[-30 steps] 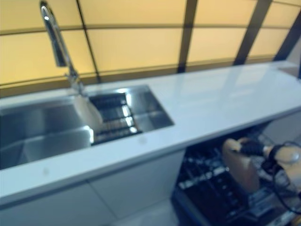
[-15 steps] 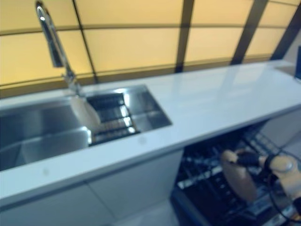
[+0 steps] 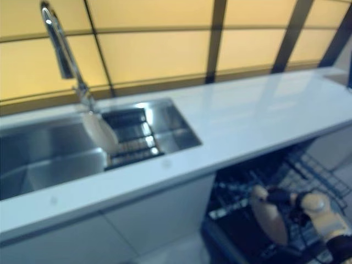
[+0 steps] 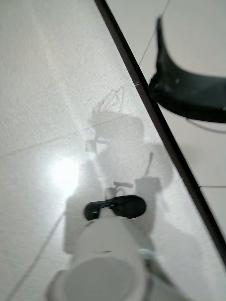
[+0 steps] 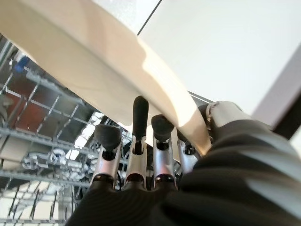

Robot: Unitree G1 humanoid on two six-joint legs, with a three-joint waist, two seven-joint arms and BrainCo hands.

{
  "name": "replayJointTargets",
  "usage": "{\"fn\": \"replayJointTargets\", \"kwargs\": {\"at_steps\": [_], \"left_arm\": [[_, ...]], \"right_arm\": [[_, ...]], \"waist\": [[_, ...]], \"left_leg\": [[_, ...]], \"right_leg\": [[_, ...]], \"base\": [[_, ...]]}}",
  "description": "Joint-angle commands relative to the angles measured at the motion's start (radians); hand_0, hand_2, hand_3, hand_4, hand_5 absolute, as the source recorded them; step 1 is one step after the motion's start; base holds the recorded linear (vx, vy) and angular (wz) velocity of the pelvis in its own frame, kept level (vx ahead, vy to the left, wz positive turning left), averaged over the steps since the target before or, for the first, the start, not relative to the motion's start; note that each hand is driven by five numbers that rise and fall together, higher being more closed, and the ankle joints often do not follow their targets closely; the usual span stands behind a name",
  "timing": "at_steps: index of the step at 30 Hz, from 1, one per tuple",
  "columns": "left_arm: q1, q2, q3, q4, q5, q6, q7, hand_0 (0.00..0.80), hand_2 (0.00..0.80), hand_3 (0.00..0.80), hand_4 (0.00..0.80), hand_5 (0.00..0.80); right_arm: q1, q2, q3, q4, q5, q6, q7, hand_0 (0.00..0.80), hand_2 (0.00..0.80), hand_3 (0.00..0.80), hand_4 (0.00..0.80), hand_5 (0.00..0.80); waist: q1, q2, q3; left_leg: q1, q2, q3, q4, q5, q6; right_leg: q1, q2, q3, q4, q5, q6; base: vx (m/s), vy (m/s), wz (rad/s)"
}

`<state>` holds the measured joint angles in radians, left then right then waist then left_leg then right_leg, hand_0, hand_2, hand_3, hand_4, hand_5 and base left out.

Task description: Take plates into dishwasher

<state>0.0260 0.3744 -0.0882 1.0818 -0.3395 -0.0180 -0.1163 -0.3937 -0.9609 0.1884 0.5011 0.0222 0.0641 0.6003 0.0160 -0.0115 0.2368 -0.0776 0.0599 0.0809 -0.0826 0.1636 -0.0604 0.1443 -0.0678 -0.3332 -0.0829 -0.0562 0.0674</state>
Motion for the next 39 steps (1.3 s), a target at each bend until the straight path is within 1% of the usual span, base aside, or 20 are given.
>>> {"fn": "replayJointTargets", "kwargs": {"at_steps": [1,12,19,22,31,39], "left_arm": [[-0.047,0.026,-0.031,-0.01,-0.026,-0.017,0.006,0.0,0.0,0.0,0.0,0.0],[-0.062,0.027,-0.044,-0.021,-0.051,-0.009,0.015,0.0,0.0,0.0,0.0,0.0],[-0.061,0.027,-0.052,-0.031,-0.053,-0.011,0.012,0.0,0.0,0.0,0.0,0.0],[-0.057,0.03,-0.053,-0.04,-0.056,-0.014,0.008,0.0,0.0,0.0,0.0,0.0],[-0.064,0.038,-0.056,-0.047,-0.052,-0.005,0.009,0.0,0.0,0.0,0.0,0.0],[-0.065,0.037,-0.061,-0.058,-0.045,-0.005,0.011,0.0,0.0,0.0,0.0,0.0]], "right_arm": [[-0.097,-0.011,0.069,-0.006,-0.033,-0.04,-0.043,0.8,0.8,0.8,0.8,0.8],[-0.143,0.003,0.137,0.081,-0.166,-0.063,-0.102,0.8,0.8,0.8,0.8,0.8],[-0.17,0.007,0.174,0.118,-0.231,-0.053,-0.13,0.8,0.8,0.8,0.8,0.8],[-0.177,-0.005,0.182,0.146,-0.266,-0.057,-0.134,0.8,0.8,0.8,0.8,0.8],[-0.189,-0.006,0.193,0.185,-0.268,-0.05,-0.146,0.8,0.8,0.8,0.8,0.8],[-0.17,0.004,0.188,0.186,-0.284,-0.044,-0.15,0.8,0.8,0.8,0.8,0.8]], "waist": [[0.021,-0.023,0.012],[0.035,-0.005,0.028],[0.043,0.006,0.035],[0.047,0.01,0.04],[0.052,0.009,0.05],[0.051,0.006,0.049]], "left_leg": [[0.078,-0.042,0.048,0.023,-0.144,0.011],[0.068,-0.048,0.038,0.022,-0.14,0.01],[0.061,-0.053,0.032,0.02,-0.135,0.008],[0.058,-0.054,0.031,0.018,-0.134,0.008],[0.054,-0.056,0.025,0.015,-0.131,0.01],[0.058,-0.057,0.026,0.013,-0.135,0.013]], "right_leg": [[-0.106,0.004,0.031,0.036,0.055,0.002],[-0.116,-0.005,0.022,0.042,0.055,0.0],[-0.121,-0.007,0.02,0.045,0.054,-0.001],[-0.124,-0.009,0.017,0.045,0.055,0.0],[-0.132,-0.009,0.013,0.049,0.057,0.001],[-0.132,-0.008,0.015,0.045,0.06,0.003]], "base": [[0.0,0.0,0.0],[0.0,0.0,0.0],[0.0,0.0,0.0],[-0.003,-0.002,0.02],[-0.004,-0.01,0.08],[0.0,0.0,0.0]]}}
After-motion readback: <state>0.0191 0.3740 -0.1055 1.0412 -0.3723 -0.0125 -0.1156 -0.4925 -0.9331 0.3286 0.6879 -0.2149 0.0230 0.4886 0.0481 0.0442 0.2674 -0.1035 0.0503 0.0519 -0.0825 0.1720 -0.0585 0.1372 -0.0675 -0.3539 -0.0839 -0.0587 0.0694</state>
